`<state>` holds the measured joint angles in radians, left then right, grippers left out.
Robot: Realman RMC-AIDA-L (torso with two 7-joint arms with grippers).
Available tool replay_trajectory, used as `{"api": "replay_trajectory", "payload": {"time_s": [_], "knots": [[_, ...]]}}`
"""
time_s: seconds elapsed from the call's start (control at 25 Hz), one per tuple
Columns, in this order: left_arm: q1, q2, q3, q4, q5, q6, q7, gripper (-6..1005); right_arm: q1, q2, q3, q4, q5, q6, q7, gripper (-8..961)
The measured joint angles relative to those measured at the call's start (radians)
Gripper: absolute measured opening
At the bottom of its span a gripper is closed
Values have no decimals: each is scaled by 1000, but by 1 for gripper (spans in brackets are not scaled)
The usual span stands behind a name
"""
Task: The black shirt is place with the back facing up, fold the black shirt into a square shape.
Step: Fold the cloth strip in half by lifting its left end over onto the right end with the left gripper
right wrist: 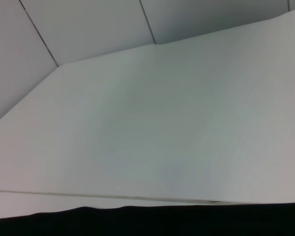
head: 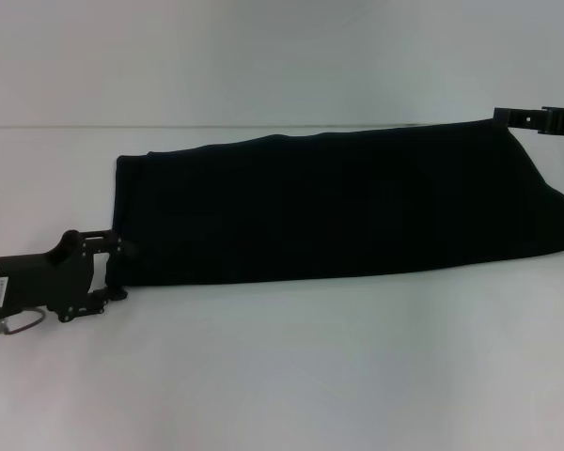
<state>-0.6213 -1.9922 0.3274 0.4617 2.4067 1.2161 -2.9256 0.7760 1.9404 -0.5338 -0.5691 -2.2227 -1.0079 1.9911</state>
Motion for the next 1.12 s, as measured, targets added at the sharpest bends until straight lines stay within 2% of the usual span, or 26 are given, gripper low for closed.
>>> {"api": "replay_trajectory", "payload": {"time_s": [1.12], "knots": [[-16,-4,4,-2,0,-52,46,660,8,0,0,-1,13,0,0,760]]}}
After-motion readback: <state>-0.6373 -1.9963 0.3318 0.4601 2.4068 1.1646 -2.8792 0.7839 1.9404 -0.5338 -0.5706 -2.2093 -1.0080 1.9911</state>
